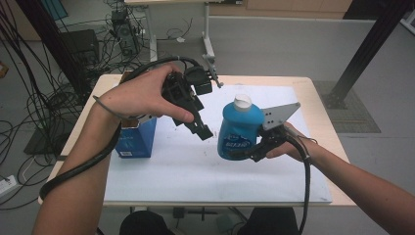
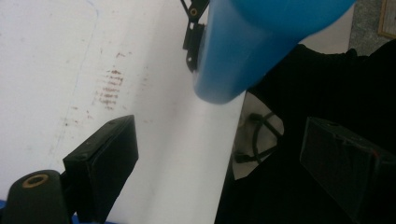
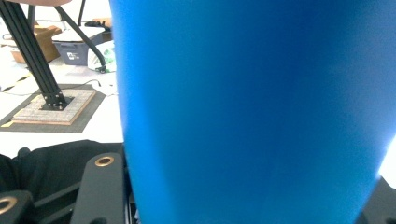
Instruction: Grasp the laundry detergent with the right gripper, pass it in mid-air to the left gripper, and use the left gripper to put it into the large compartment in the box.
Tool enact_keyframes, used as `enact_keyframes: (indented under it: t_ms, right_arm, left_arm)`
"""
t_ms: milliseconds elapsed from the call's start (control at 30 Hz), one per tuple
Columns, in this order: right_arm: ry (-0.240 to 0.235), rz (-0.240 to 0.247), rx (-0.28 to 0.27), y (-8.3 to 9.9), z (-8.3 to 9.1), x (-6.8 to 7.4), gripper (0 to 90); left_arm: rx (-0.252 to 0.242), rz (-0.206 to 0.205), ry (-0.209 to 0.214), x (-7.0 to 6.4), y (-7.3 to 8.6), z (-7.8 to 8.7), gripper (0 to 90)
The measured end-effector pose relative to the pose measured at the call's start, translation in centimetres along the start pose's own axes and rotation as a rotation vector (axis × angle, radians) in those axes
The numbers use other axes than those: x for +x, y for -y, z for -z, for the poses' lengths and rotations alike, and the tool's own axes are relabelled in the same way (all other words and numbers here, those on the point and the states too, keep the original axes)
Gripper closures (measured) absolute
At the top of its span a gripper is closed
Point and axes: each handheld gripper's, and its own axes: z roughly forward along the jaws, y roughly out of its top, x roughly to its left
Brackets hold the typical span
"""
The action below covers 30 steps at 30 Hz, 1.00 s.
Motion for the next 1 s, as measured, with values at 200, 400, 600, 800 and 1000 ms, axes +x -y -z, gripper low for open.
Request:
enact_keyframes:
  t_ms: [200, 400, 600, 800, 1000]
  right_arm:
    - [-0.011, 0.017, 0.004, -0.4, -0.5, 0.2, 40.6]
    - [-0.03, 0.017, 0.003, -0.8, -1.1, 0.3, 40.6]
    - [-0.051, 0.023, 0.007, -1.3, -1.8, 0.4, 40.6]
    - [-0.066, 0.022, 0.013, -1.4, -2.5, 0.4, 40.6]
    - [-0.073, 0.022, 0.025, -1.6, -2.9, 0.3, 40.6]
  left_arm:
    - [-0.006, -0.031, 0.015, -0.4, -0.8, 0.2, 11.6]
    - [0.008, -0.069, 0.014, -0.8, -1.8, 0.3, 11.8]
    - [0.019, -0.087, 0.017, -1.0, -2.3, 0.2, 12.0]
    - [0.048, -0.119, 0.012, -1.3, -2.7, -0.1, 12.0]
    - [0.062, -0.134, 0.013, -1.6, -3.0, -0.4, 12.0]
